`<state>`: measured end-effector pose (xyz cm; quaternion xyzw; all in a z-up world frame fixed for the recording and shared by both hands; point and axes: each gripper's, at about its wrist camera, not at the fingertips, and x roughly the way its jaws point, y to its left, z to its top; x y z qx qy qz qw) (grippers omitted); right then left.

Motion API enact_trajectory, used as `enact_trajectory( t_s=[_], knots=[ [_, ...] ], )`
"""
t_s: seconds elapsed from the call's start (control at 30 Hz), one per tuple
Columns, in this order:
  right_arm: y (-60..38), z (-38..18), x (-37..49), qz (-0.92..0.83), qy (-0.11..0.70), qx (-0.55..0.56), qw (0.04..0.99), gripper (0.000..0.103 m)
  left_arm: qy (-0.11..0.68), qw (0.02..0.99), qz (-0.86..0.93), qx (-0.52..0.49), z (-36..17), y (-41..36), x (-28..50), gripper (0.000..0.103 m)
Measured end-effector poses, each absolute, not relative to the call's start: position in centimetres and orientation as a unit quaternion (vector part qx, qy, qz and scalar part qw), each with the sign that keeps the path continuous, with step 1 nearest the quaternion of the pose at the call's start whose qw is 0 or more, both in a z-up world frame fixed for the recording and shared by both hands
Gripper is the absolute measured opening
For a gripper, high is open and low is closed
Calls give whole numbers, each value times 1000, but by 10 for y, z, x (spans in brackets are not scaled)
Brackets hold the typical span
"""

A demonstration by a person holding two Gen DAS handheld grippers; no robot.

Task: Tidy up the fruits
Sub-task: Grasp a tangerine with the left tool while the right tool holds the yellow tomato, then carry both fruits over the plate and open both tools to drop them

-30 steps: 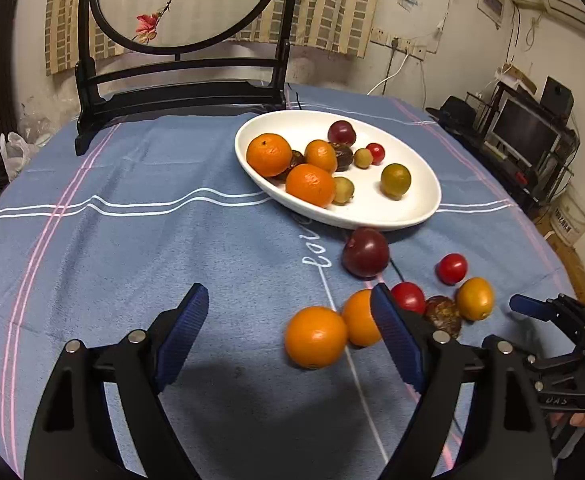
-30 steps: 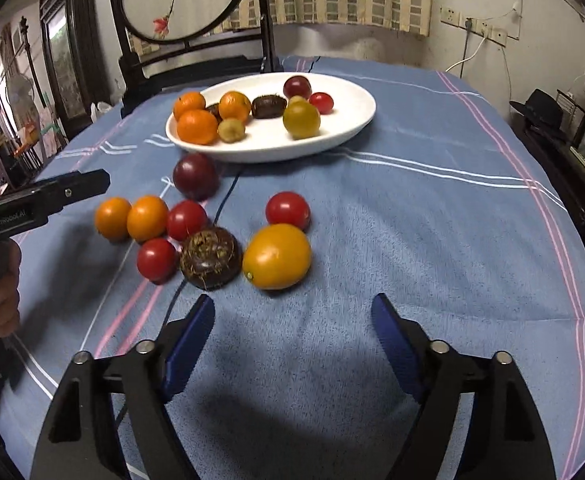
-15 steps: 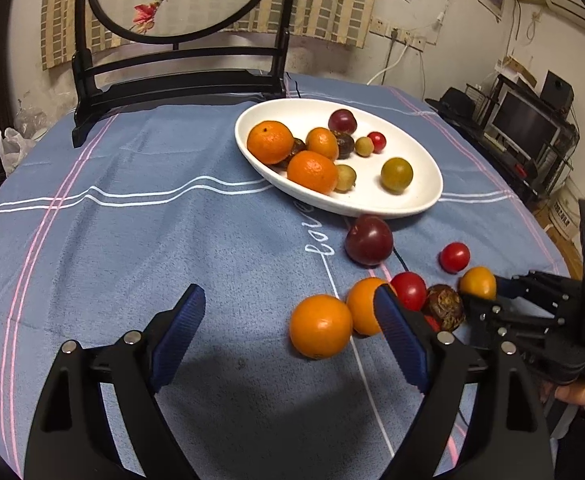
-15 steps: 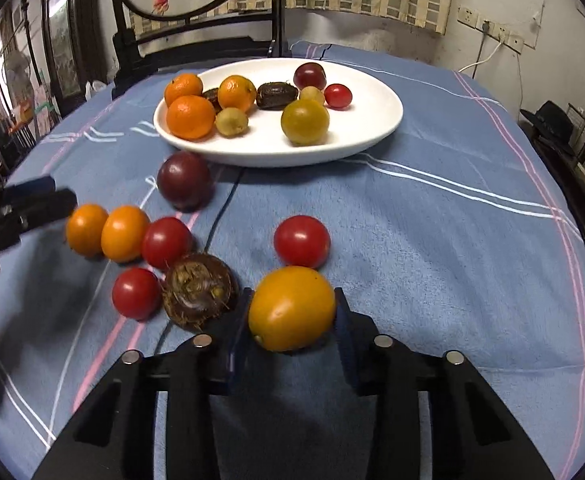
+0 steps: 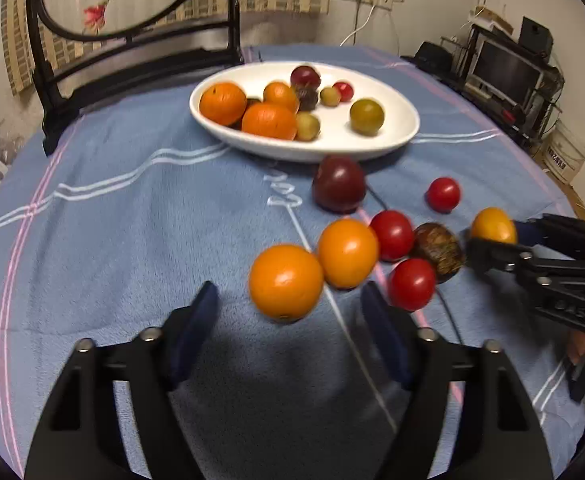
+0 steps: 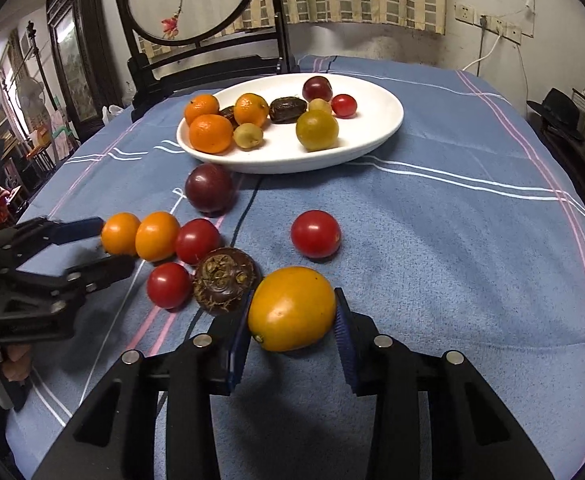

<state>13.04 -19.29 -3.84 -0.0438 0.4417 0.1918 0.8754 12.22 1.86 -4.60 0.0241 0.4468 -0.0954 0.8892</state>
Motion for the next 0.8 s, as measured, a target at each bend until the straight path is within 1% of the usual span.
enact_trajectory(
  t_s=[0.07,0.1,0.17,0.23,0.27,0.47,0.67,0.8],
  knots=[
    [-192,-37,128,196,438,-46,876,39,455,885,-94,25,-51,19,126,59],
    [-192,-37,128,198,437,-47,876,39,455,885,-94,25,-52,19,127,58],
    [-191,-36,126,201,435,-48,876,39,445,890,-98,28,-53,17,130,46],
    [-191,-37,127,206,439,-46,873,39,442,891,-101,28,-54,16,133,45],
    [-191,-37,127,209,439,-44,873,39,441,891,-106,22,-53,17,135,37],
    [-196,-31,125,205,429,-30,879,39,446,888,-112,-3,-48,24,132,37],
    [-194,-4,121,211,404,-19,890,39,410,905,-112,-31,-8,25,122,37],
    [-178,24,131,226,379,-35,897,39,391,912,-119,-32,23,18,134,37]
  ],
)
